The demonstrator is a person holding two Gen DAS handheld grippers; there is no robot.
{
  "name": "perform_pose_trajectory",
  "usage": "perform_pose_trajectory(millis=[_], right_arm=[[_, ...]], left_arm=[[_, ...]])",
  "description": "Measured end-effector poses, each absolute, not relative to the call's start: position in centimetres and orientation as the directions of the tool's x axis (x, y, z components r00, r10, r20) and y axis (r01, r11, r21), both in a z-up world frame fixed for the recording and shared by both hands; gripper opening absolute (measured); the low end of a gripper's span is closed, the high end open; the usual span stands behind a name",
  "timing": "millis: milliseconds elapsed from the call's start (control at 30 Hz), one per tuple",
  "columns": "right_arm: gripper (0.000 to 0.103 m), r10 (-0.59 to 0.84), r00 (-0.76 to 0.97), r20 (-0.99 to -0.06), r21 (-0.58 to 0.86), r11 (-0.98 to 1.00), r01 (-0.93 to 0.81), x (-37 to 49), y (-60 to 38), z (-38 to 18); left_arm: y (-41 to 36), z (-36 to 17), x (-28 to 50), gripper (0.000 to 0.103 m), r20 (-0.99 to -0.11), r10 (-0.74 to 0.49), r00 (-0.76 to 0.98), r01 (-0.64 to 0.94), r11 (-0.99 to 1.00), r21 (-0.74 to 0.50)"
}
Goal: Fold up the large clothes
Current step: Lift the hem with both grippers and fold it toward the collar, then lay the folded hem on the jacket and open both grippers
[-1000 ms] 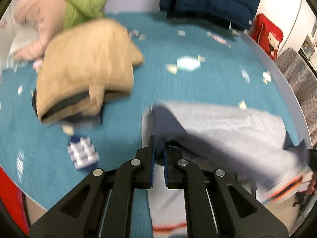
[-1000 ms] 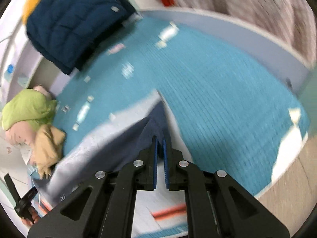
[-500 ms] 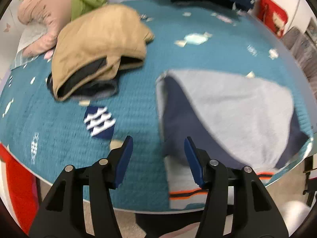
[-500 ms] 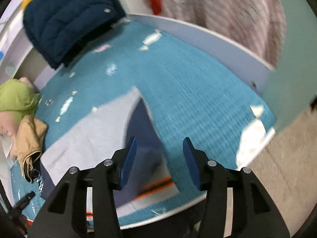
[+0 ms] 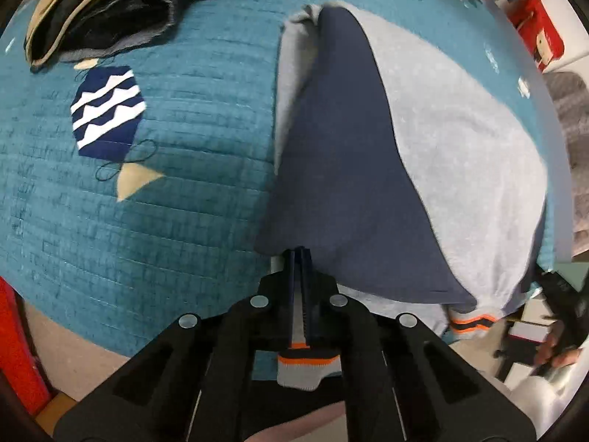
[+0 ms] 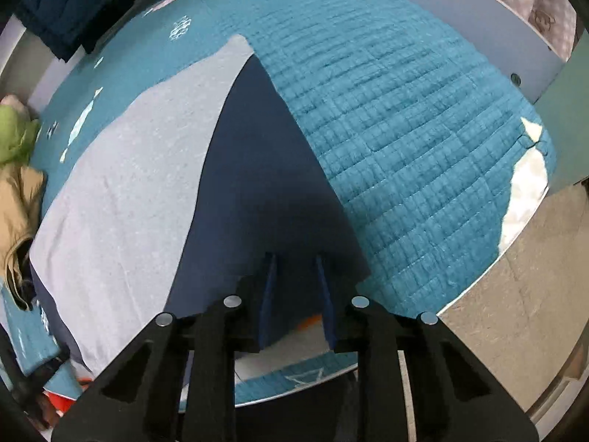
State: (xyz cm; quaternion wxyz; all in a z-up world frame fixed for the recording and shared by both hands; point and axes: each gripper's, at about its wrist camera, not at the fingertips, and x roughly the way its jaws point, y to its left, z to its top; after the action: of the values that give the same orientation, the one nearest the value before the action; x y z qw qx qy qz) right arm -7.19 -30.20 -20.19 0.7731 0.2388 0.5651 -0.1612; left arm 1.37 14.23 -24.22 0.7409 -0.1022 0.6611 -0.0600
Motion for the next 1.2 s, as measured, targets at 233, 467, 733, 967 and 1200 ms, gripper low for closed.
perform_pose_trajectory(millis=[233,467,733,967,1200], right_arm=[[0.023,0.207,0.327,-0.922,0.319,0.884,0.341,-6.0,-25.2,-15.4],[0.02,0.26,0.152,-0.954,0.294,0.912,0.287,-3.2,-21.0,-21.4],[0.023,0.382,0.095,-0.919,0.394,0.898,0.198,-4.2,-17.1,-19.7],[0.022,0.387,0.037,-0.921,0.385,0.895,0.227,-2.1,-16.7,-20.3],[0.022,0.341,0.33,-0.88,0.402,0.905,0.136,4.3,-17.7,-13.6]], left_arm=[[10.7,-18.8,0.6,0.006,-0.954,-0.24,0.177,0.11,0.968,-0.223],[5.8,-24.7,2.7,0.006,-0.974,-0.224,0.028,0.18,0.96,-0.216],[3.0,-20.1,2.4,0.006,-0.941,-0.335,0.05,0.279,0.909,-0.308],[0.8,-22.3,3.9,0.006,-0.971,-0.241,0.001,0.29,0.929,-0.23],[1.9,-15.5,9.6,0.006,-0.931,-0.222,0.288,0.263,0.954,-0.146]])
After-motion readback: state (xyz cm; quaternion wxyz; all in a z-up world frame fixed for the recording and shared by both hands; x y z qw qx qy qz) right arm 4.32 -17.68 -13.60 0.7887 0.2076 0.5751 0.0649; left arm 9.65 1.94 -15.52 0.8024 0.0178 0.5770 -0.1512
